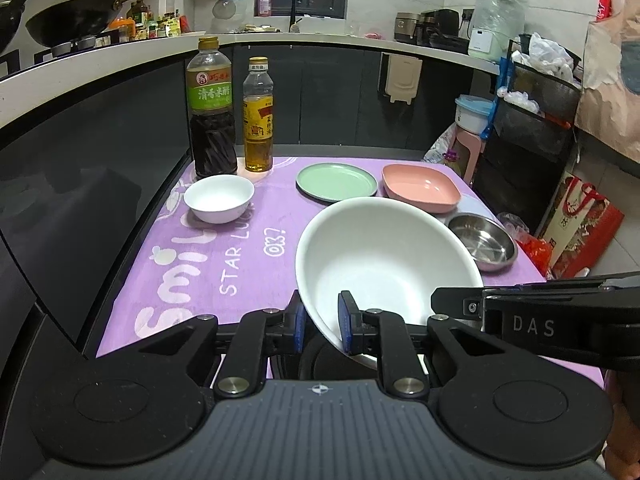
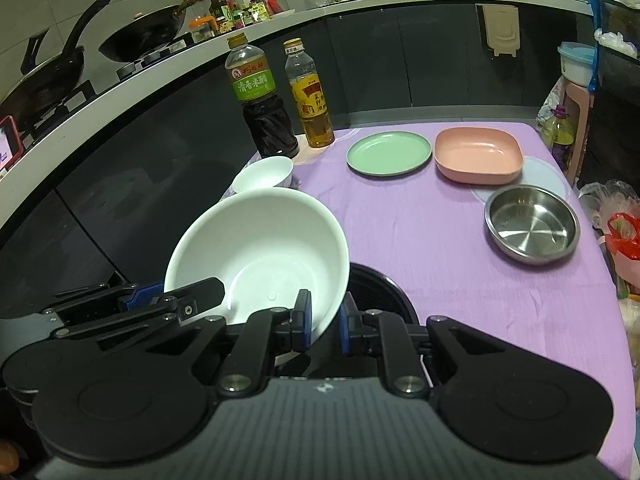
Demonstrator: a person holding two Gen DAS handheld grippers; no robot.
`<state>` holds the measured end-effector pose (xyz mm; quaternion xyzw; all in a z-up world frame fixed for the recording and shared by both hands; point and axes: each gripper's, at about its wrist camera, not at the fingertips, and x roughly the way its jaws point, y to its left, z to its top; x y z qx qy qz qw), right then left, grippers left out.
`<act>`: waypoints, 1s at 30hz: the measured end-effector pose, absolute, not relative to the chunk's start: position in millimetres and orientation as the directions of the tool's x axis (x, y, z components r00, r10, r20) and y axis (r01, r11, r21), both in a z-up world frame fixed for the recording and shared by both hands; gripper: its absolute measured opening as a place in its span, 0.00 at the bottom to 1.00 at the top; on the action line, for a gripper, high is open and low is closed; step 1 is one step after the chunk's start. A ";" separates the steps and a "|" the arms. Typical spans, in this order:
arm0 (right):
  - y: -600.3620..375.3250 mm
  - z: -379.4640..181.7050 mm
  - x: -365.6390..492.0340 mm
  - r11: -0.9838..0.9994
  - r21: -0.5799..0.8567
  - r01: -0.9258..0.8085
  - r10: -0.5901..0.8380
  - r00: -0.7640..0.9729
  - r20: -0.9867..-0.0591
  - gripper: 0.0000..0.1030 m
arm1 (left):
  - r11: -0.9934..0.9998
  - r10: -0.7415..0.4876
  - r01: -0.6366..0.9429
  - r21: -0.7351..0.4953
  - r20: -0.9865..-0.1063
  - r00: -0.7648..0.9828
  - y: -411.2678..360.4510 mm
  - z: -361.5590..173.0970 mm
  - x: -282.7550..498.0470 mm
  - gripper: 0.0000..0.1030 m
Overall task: Organize plates and bowls
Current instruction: 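Lift the large white bowl with both grippers and lower it into the black bowl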
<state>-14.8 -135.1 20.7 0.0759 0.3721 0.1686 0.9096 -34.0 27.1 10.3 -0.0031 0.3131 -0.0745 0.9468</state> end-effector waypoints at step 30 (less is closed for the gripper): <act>-135.0 -24.4 -12.2 0.945 0.269 -0.188 0.328 0.577 -0.748 0.16 | 0.991 -0.096 0.132 -0.008 -0.733 0.674 16.9 -46.2 -19.8 0.19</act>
